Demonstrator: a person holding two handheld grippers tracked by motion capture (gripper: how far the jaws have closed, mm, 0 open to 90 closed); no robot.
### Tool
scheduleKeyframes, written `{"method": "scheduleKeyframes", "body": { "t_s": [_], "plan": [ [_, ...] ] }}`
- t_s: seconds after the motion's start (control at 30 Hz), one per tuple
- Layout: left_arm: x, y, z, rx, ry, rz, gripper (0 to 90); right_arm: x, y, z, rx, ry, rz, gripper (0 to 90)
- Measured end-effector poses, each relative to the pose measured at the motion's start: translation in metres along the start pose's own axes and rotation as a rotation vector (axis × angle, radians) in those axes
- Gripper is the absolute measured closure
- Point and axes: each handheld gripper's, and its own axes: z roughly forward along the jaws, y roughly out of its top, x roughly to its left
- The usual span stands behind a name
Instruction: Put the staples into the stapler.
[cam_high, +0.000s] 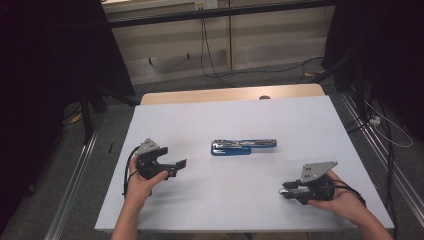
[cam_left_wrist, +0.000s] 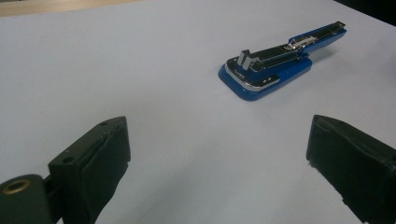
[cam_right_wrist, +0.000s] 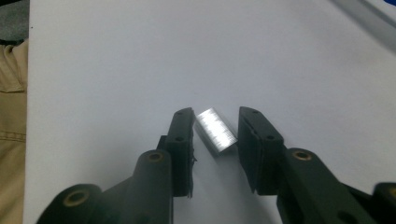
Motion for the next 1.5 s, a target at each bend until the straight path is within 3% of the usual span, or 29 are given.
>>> {"method": "scheduleKeyframes", "body": {
  "t_s": [0.77,1.23,1.5],
  "plan": [
    [-0.002,0.001,0.002,0.003,0.000,0.013,6.4,0.002,-0.002,0.003,-0.025,-0.001,0.059,78.9],
    [-0.002,0.001,0.000,0.004,-0.004,0.018,6.3,0.001,0.001,0.003,-0.012,-0.013,0.029,79.1],
    [-0.002,0.000,-0.001,0.010,0.006,0.022,6.2,-0.004,0.008,0.000,-0.049,-0.008,0.034,79.1]
  ]
}}
